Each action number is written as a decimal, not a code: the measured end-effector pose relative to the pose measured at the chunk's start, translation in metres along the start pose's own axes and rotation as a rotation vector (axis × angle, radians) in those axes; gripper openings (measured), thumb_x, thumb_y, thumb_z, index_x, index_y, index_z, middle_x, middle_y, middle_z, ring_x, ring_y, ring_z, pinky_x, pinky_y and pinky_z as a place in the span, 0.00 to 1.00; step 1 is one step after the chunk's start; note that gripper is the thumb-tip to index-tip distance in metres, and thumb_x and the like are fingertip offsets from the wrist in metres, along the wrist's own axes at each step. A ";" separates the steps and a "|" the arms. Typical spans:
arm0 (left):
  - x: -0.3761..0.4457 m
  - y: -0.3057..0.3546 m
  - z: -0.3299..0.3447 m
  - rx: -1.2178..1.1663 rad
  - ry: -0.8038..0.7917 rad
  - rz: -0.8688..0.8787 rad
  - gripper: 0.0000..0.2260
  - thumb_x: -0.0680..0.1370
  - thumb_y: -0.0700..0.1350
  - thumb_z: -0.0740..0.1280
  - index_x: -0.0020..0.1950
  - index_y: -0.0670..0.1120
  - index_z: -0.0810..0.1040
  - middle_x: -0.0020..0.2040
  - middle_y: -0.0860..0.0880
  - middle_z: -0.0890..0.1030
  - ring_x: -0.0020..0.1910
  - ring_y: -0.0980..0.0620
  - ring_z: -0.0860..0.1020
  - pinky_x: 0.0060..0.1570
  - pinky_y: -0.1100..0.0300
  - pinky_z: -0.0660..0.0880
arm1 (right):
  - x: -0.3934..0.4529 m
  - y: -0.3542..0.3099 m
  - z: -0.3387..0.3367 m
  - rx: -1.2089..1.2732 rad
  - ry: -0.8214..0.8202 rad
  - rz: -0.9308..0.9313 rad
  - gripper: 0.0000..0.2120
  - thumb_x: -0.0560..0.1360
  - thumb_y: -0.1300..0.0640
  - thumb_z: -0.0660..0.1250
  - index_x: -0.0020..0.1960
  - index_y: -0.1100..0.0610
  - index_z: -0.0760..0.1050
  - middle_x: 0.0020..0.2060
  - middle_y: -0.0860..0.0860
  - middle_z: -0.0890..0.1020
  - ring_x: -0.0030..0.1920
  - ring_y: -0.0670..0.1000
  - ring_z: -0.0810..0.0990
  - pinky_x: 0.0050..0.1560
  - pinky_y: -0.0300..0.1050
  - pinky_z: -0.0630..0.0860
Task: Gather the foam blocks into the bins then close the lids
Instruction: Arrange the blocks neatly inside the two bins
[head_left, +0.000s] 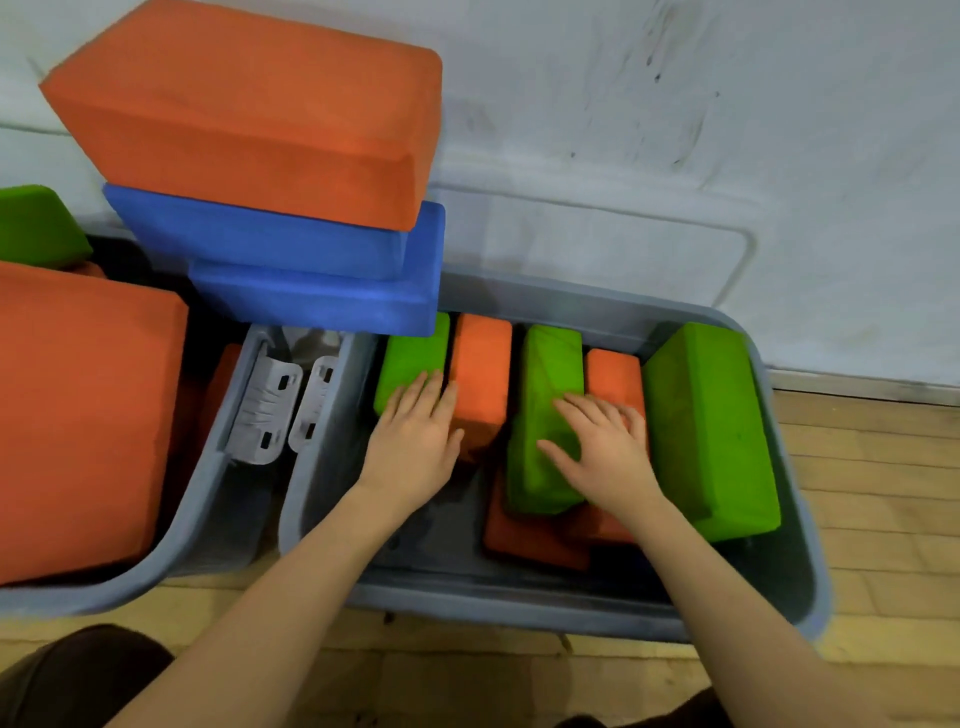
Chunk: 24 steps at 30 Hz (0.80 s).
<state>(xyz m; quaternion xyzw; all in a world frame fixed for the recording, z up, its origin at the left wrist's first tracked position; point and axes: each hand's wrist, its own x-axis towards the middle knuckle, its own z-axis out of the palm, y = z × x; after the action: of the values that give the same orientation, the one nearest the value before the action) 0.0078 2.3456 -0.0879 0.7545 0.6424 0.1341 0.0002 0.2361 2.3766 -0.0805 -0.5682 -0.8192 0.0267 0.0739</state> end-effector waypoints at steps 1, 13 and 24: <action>0.000 0.010 -0.001 -0.016 -0.002 0.040 0.22 0.72 0.49 0.66 0.62 0.38 0.77 0.61 0.39 0.77 0.61 0.40 0.76 0.60 0.43 0.71 | -0.009 0.009 -0.003 -0.012 -0.017 0.007 0.30 0.71 0.36 0.54 0.60 0.54 0.78 0.60 0.52 0.79 0.59 0.56 0.78 0.60 0.53 0.61; 0.010 0.084 0.024 0.137 -0.355 0.318 0.49 0.55 0.66 0.76 0.72 0.47 0.68 0.71 0.40 0.68 0.65 0.38 0.72 0.64 0.43 0.66 | -0.054 0.056 -0.022 -0.148 -0.429 -0.035 0.64 0.60 0.35 0.74 0.76 0.59 0.36 0.76 0.56 0.38 0.76 0.56 0.41 0.74 0.49 0.42; 0.014 0.082 0.012 -0.161 -0.179 0.367 0.25 0.74 0.55 0.62 0.68 0.44 0.70 0.67 0.37 0.72 0.59 0.35 0.77 0.55 0.41 0.74 | -0.051 0.058 -0.019 -0.106 -0.101 0.058 0.40 0.64 0.35 0.72 0.70 0.52 0.69 0.64 0.62 0.74 0.56 0.69 0.77 0.49 0.59 0.77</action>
<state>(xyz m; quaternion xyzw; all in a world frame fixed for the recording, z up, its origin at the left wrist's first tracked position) 0.0921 2.3468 -0.0827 0.8652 0.4791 0.1152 0.0928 0.3108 2.3487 -0.0735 -0.5927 -0.8053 0.0142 0.0015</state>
